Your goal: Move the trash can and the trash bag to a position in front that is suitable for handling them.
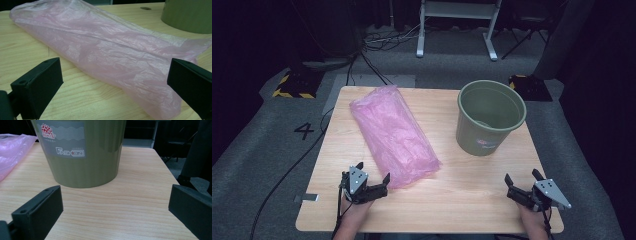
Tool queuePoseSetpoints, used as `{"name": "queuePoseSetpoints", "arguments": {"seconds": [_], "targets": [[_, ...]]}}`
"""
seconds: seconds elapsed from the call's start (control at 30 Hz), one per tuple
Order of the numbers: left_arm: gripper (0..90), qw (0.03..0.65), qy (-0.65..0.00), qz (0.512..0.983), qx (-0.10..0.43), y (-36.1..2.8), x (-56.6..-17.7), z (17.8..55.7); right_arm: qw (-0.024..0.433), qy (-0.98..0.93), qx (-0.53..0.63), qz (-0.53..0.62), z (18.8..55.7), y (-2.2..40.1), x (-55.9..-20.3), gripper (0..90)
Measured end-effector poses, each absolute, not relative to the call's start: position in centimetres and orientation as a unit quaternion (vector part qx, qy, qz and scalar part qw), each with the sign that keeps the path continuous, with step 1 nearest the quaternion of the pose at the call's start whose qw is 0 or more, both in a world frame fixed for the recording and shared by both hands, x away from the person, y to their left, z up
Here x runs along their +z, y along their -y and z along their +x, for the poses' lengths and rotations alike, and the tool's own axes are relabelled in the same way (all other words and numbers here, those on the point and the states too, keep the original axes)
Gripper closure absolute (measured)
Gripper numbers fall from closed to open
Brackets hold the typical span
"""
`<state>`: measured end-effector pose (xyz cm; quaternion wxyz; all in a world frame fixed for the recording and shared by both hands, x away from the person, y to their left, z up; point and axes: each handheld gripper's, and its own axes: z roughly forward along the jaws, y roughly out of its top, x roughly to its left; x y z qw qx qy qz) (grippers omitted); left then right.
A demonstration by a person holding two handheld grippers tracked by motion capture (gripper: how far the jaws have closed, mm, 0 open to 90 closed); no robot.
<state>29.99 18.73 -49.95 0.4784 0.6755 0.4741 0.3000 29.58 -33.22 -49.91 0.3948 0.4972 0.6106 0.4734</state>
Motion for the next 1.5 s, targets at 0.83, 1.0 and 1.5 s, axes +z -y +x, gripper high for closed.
{"name": "queuePoseSetpoints", "arguments": {"seconds": [0.83, 1.0, 1.5], "targets": [[0.2, 0.510, -0.463, 0.669, 0.278, -16.2, -47.6, 34.7, 0.377, -0.568, 0.503, 0.532, 32.3, 35.0, -48.8, 0.5], [0.2, 0.518, -0.460, 0.667, 0.274, -15.7, -47.2, 36.0, 0.374, -0.568, 0.510, 0.527, 33.1, 35.3, -48.1, 0.0], [0.4, 0.541, -0.441, 0.668, 0.259, -12.8, -45.6, 39.9, 0.345, -0.577, 0.532, 0.515, 37.3, 36.3, -46.5, 0.0]]}}
